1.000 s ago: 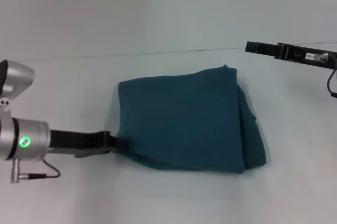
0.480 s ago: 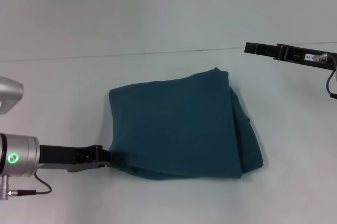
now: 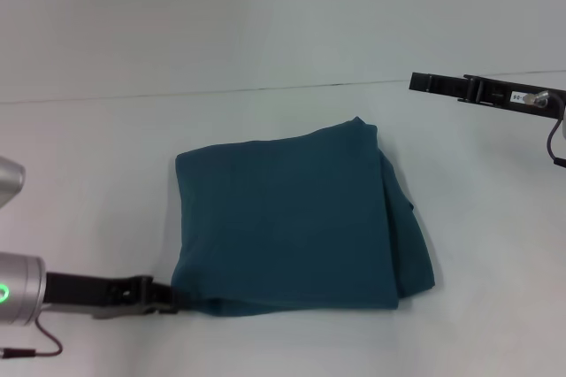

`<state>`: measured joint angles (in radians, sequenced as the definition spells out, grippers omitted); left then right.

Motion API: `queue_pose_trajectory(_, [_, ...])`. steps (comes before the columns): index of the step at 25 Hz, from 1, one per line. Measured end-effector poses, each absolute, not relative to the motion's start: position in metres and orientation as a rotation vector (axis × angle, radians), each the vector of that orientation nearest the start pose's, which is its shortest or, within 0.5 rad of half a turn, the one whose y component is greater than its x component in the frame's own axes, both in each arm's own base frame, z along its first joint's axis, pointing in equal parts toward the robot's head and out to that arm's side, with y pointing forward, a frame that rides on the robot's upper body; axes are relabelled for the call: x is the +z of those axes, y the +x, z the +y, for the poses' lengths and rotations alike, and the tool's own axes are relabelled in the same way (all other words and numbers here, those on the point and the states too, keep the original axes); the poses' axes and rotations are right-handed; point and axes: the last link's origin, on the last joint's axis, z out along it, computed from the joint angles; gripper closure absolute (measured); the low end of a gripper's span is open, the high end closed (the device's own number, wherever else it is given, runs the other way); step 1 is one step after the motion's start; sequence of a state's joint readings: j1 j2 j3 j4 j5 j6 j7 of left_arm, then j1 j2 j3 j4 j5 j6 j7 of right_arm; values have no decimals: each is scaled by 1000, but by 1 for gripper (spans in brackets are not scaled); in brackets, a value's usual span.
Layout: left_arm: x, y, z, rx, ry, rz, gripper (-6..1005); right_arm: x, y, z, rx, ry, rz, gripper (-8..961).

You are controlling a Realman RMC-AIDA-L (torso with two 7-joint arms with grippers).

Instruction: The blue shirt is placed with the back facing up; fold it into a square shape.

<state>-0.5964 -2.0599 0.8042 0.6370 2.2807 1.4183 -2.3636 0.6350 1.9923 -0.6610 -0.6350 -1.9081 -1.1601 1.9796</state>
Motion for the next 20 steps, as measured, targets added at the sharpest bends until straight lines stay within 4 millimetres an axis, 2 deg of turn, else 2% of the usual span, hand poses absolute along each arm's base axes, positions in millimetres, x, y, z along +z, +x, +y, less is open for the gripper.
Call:
queue_pose_trajectory(4, [-16,-296,332,-245,-2334,-1843,785,58,269,413,790,-2155,1249,313])
queue_pose_trajectory(9, [24,-303,333,-416,-2288,-1736,557,62,269,405,840,-2191,1199,312])
queue_pose_trajectory(14, [52,-289,337,-632,-2319,-1597,377,64,263,388,893,-2319,1073,295])
queue_pose_trajectory(20, [50,-260,336,-893,-2431,-1375,239,61,264,363,887,-2476,820,142])
